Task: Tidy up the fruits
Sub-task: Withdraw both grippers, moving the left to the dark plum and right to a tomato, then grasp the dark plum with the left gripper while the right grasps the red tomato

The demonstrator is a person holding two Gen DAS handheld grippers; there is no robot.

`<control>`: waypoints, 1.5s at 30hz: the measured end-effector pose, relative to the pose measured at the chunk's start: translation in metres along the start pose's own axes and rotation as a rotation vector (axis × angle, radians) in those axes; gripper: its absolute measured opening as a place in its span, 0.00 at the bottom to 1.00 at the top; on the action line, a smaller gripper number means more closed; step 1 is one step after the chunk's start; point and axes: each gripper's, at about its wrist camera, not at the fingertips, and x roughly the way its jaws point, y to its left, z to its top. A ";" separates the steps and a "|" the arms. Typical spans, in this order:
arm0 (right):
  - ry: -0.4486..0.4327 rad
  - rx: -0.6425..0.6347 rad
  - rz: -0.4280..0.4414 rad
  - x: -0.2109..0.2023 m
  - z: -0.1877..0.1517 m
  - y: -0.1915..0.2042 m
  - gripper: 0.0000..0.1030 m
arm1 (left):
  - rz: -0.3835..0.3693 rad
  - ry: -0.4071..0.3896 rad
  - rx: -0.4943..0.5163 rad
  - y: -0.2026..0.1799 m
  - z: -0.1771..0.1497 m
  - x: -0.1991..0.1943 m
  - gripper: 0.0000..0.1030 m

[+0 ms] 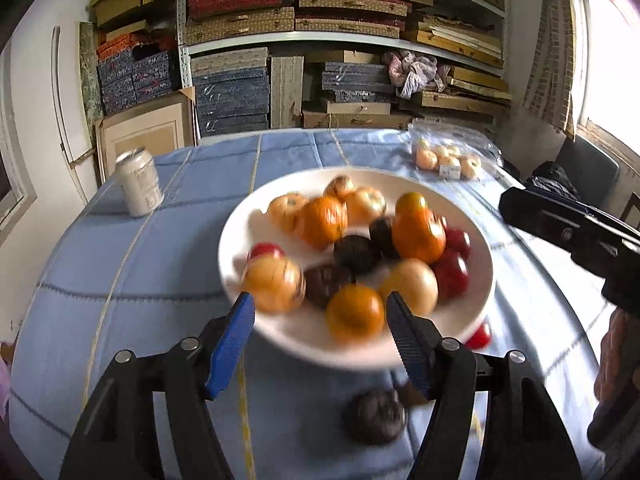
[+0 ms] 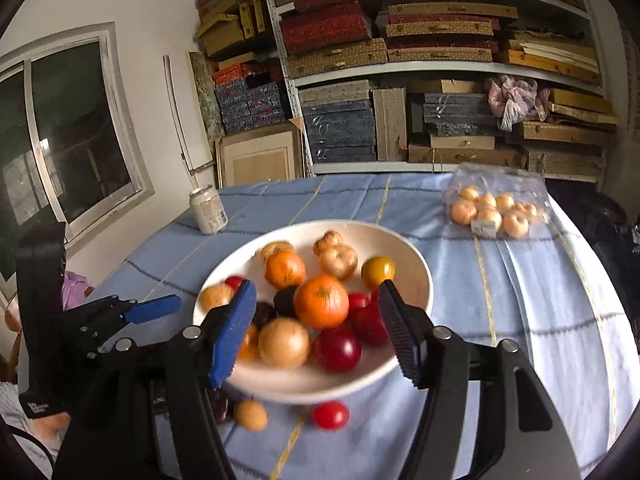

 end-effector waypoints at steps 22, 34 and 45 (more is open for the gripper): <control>0.208 -0.069 -0.014 0.002 -0.072 0.006 0.61 | 0.005 0.086 0.065 -0.016 -0.046 0.005 0.74; 0.289 -0.022 -0.011 0.026 -0.072 -0.002 0.61 | 0.025 0.152 0.091 -0.023 -0.045 0.021 0.75; 0.350 -0.048 -0.010 0.042 -0.075 0.005 0.42 | 0.056 0.145 0.143 -0.033 -0.046 0.020 0.61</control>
